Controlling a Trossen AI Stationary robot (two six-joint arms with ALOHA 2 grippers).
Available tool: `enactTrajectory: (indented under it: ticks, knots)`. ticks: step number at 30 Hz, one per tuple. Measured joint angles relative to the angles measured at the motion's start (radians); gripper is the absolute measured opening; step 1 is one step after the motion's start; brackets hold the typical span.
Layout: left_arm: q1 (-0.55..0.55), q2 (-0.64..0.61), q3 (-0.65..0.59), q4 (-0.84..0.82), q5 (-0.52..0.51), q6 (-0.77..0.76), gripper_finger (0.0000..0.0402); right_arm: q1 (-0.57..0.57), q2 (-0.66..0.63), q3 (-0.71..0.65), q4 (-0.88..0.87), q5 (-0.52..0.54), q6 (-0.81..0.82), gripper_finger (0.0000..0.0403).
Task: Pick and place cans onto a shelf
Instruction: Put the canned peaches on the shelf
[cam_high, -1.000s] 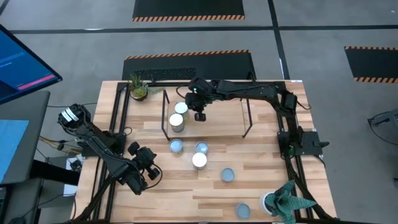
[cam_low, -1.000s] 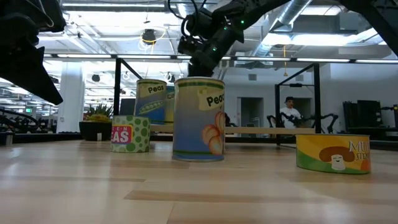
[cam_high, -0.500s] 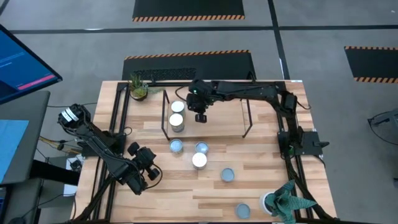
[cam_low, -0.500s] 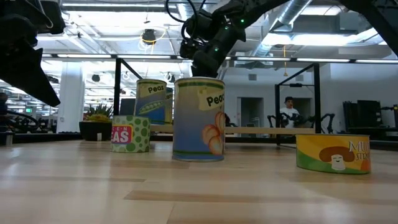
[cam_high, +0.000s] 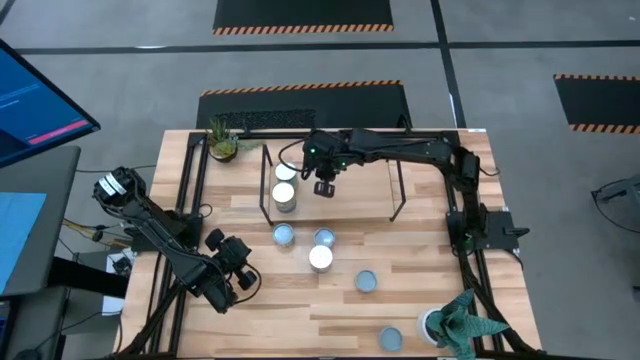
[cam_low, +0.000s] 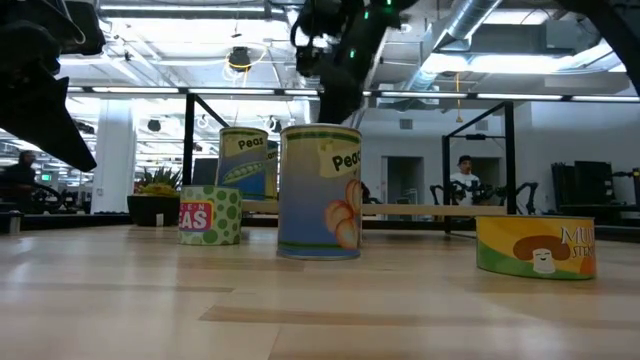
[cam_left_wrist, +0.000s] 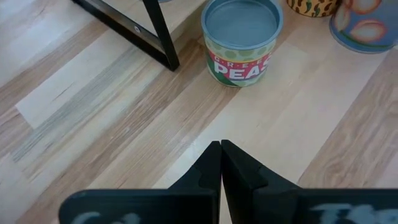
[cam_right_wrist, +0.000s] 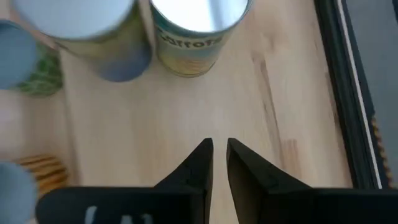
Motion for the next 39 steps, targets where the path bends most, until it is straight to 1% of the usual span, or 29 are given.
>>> enactTrajectory:
  ticks: [4,6,9,14,24,28,39]
  knots:
    - [0.0,0.0,0.0,0.0,-0.003,0.0,0.0,0.029,-0.002,0.066,-0.141,0.004,0.064,0.0072]
    - [0.0,0.0,0.0,0.0,-0.004,0.0,0.0,0.046,0.0,0.091,-0.196,0.004,0.071,0.0072]
    - [0.0,0.0,0.0,0.0,-0.004,0.0,0.0,0.07,-0.001,0.118,-0.238,0.035,0.071,0.0072]
    - [0.0,0.0,0.0,0.0,-0.007,0.001,0.0,0.104,0.0,0.135,-0.257,0.092,0.073,0.0072]
    - [0.0,0.0,0.0,0.0,-0.007,0.001,0.0,0.173,0.0,0.222,-0.517,0.093,0.231,0.0072]
    - [0.0,0.0,0.0,0.0,-0.007,0.001,0.0,0.22,0.0,0.242,-0.662,0.09,0.304,0.0072]
    - [0.0,0.0,0.0,-0.005,-0.007,0.018,0.0,0.351,0.001,0.266,-0.669,0.086,0.298,0.0072]
